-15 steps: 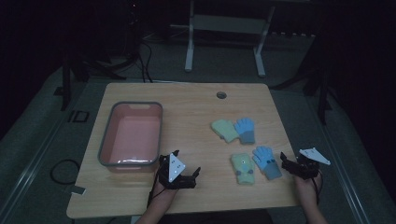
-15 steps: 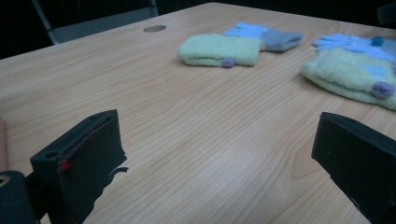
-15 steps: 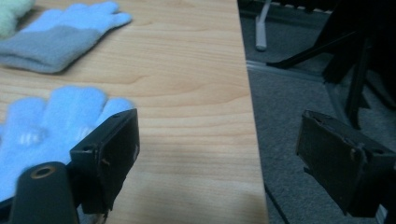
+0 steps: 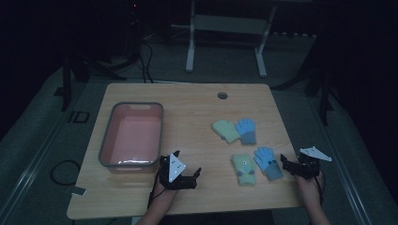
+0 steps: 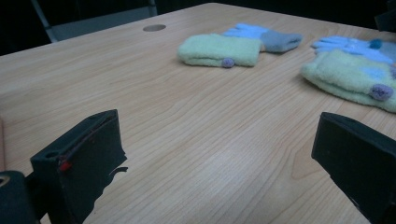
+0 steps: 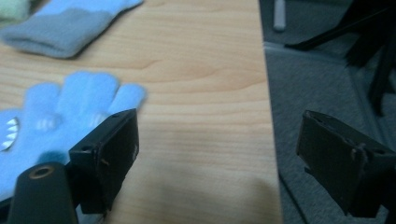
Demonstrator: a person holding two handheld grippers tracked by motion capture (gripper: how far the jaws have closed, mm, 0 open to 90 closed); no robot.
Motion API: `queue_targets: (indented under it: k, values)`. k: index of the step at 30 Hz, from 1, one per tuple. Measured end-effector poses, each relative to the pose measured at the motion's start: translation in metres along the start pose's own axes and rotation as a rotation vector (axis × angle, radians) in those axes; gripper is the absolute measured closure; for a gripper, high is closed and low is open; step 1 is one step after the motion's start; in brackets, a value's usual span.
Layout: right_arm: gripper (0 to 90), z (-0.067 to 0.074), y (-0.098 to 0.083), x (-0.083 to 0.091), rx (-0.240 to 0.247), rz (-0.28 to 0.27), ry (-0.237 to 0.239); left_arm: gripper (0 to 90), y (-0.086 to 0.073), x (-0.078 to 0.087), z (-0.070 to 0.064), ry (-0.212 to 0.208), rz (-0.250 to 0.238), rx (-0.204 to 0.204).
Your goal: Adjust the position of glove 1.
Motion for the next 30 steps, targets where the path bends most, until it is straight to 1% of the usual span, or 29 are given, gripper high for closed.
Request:
queue_targets:
  k: [2,4,6,7,9,10,11,12,13,14,15,16,17,18,19,21,23,24,25,27,29,30]
  values:
    - [12.8,0.000,0.000,0.000,-0.003,0.021,0.010,2.3,0.000,-0.001,0.000,-0.003,0.006,0.000]
    - [11.8,0.001,0.002,-0.001,0.002,0.032,0.024,2.3,0.000,0.000,0.001,-0.004,0.001,0.003]
    - [11.6,-0.001,0.004,0.000,0.024,0.042,-0.001,2.2,0.000,0.001,0.001,-0.006,-0.007,0.010]
    - [11.5,-0.001,0.006,0.001,0.029,0.052,-0.005,2.2,0.000,0.001,0.001,-0.005,-0.010,0.012]
    - [11.5,-0.002,0.009,0.004,0.040,0.056,-0.021,2.3,-0.001,0.002,0.001,-0.001,-0.006,0.006]
    - [12.4,-0.001,0.010,0.005,0.045,0.068,-0.024,2.3,-0.001,0.002,0.001,-0.002,-0.008,0.003]
    - [15.2,0.000,0.012,0.006,0.040,0.079,-0.002,2.2,-0.001,0.002,0.001,-0.003,-0.005,-0.001]
    - [15.2,0.002,0.012,0.006,0.016,0.104,0.050,2.2,-0.001,0.002,0.001,-0.004,-0.004,-0.008]
    - [15.4,0.002,0.012,0.005,-0.005,0.140,0.075,2.3,-0.001,0.002,0.000,-0.006,-0.005,-0.011]
    - [17.1,0.003,0.013,0.006,-0.010,0.161,0.074,2.2,-0.001,0.003,-0.001,-0.012,0.000,-0.013]
    - [18.6,0.004,0.015,0.006,0.001,0.162,0.081,2.3,-0.001,0.003,-0.002,-0.017,0.003,-0.015]
    - [18.5,0.005,0.017,0.006,-0.003,0.165,0.083,2.2,-0.001,0.003,-0.003,-0.020,0.002,-0.018]
    - [18.3,0.006,0.020,0.006,-0.016,0.164,0.081,2.2,-0.001,0.003,-0.003,-0.019,0.001,-0.022]
    - [16.5,0.007,0.023,0.006,-0.044,0.164,0.081,2.2,-0.001,0.003,-0.004,-0.019,0.004,-0.026]
    - [13.1,0.008,0.026,0.007,-0.057,0.164,0.089,2.2,-0.001,0.003,-0.004,-0.017,0.005,-0.027]
    - [11.9,0.013,0.034,0.009,-0.056,0.166,0.129,2.3,-0.001,0.003,-0.003,-0.018,0.005,-0.023]
    - [11.7,0.016,0.043,0.011,-0.043,0.158,0.130,2.3,-0.001,0.003,-0.003,-0.020,0.005,-0.019]
    - [11.6,0.018,0.047,0.012,-0.037,0.164,0.141,2.2,-0.001,0.003,-0.003,-0.021,0.005,-0.017]
    - [11.7,0.019,0.050,0.013,-0.030,0.171,0.137,2.2,-0.001,0.003,-0.003,-0.020,0.004,-0.017]
    - [11.7,0.021,0.058,0.014,-0.013,0.179,0.144,2.2,-0.001,0.003,-0.003,-0.020,0.004,-0.020]
    - [13.1,0.022,0.065,0.015,0.007,0.188,0.135,2.3,-0.001,0.003,-0.003,-0.022,0.005,-0.023]
    - [13.2,0.024,0.069,0.015,0.013,0.192,0.141,2.2,-0.001,0.003,-0.003,-0.023,0.006,-0.023]
Point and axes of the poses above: each handheld gripper's, and its own axes: x roughly backward along the jaws, y roughly out of its top, z roughly to its left, the point moved 6 cm from there along -x, roughly forward along the jaws, and after that the axes turned 11 degrees about y, right-handed, at the moved point
